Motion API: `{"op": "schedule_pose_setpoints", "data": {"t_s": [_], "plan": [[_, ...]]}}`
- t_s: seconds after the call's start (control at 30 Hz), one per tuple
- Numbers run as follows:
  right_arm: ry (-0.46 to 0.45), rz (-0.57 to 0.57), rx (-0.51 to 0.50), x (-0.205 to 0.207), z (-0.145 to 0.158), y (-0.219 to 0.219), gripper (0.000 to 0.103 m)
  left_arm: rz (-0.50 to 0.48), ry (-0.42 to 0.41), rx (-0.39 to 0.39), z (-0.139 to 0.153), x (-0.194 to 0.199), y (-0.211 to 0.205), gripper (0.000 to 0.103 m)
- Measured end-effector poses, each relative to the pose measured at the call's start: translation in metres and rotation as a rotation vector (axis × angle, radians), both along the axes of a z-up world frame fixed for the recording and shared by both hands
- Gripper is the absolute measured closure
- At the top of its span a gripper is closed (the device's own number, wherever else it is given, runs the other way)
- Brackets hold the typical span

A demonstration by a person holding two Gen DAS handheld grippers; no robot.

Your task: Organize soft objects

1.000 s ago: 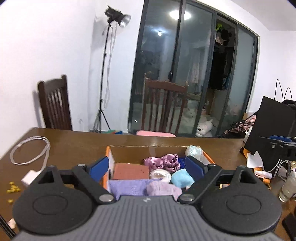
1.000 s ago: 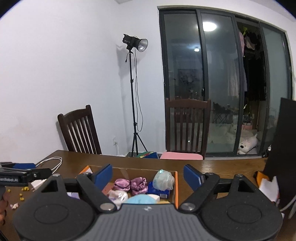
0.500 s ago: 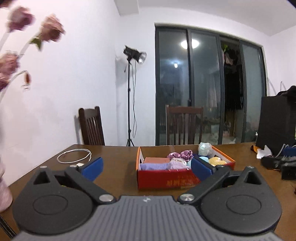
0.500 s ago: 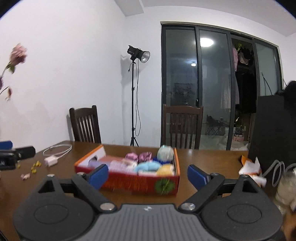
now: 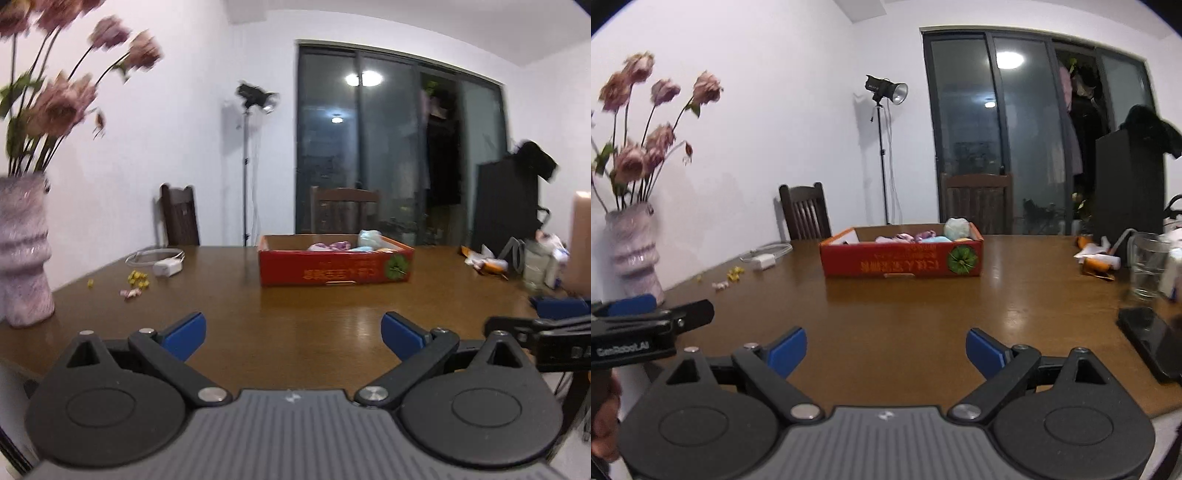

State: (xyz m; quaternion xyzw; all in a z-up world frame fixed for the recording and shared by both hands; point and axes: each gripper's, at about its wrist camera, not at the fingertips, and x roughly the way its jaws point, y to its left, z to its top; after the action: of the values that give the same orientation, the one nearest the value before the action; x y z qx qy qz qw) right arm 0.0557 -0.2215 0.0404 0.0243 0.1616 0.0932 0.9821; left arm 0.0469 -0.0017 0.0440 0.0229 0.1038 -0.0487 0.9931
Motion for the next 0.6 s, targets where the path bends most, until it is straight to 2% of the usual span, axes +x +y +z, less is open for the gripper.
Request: {"op": "schedule_pose_setpoints", "data": {"t_s": [0.07,0.2,0.43,0.6], "plan": [[-0.003,-0.006,-0.013,-0.008,0.0,0.004,0.009,-0.008,-0.009,0.012,0.003,-0.004,-0.002,0.0],[-0.018,0.011,0.017,-0.014,0.002,0.008,0.01,0.006,0.017,-0.014,0.003,-0.003,-0.001,0.0],[-0.023,-0.032,0.043,-0.008,0.008,-0.001,0.006,0.008,0.0,-0.006,0.004,-0.005,-0.001,0.0],[-0.036,-0.016,0.033,-0.009,0.011,0.002,0.006,0.01,-0.011,-0.009,0.005,-0.007,-0.002,0.0]]}}
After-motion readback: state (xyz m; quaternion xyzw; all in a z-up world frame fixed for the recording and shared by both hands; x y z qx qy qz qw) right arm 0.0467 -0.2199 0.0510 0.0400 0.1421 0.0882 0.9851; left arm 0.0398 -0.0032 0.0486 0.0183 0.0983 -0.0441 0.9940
